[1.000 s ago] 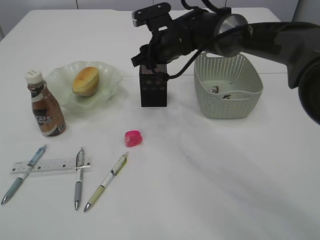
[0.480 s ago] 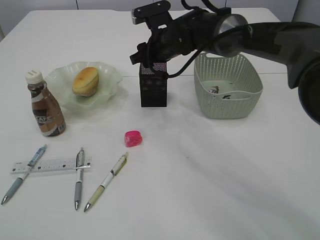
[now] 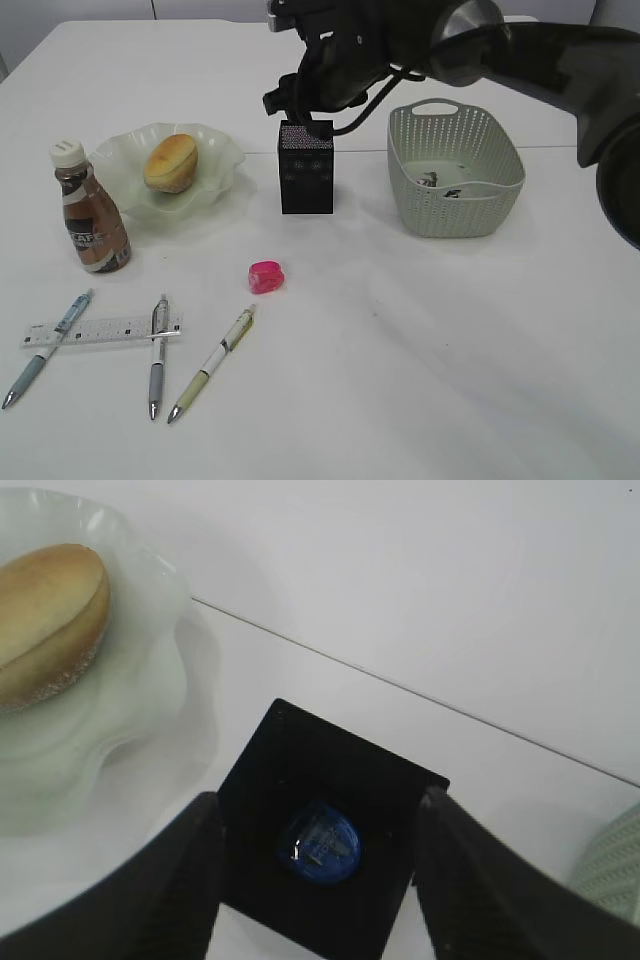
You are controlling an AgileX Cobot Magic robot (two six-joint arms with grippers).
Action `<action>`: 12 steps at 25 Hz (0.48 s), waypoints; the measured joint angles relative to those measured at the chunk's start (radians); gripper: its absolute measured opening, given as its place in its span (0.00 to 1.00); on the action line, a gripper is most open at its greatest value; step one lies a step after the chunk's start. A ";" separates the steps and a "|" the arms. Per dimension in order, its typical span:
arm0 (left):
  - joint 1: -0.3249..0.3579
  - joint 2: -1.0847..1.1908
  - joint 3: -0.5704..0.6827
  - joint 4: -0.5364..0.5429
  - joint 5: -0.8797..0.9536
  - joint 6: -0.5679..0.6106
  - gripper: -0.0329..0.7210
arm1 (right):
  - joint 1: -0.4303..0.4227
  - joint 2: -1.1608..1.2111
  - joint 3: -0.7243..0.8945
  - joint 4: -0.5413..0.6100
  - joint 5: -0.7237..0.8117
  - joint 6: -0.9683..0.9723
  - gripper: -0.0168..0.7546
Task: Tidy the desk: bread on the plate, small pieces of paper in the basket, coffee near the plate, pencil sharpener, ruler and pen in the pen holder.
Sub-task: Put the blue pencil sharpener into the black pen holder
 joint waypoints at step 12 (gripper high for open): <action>0.000 0.000 0.000 0.000 0.000 0.000 0.50 | 0.000 0.000 -0.315 0.142 0.567 0.001 0.63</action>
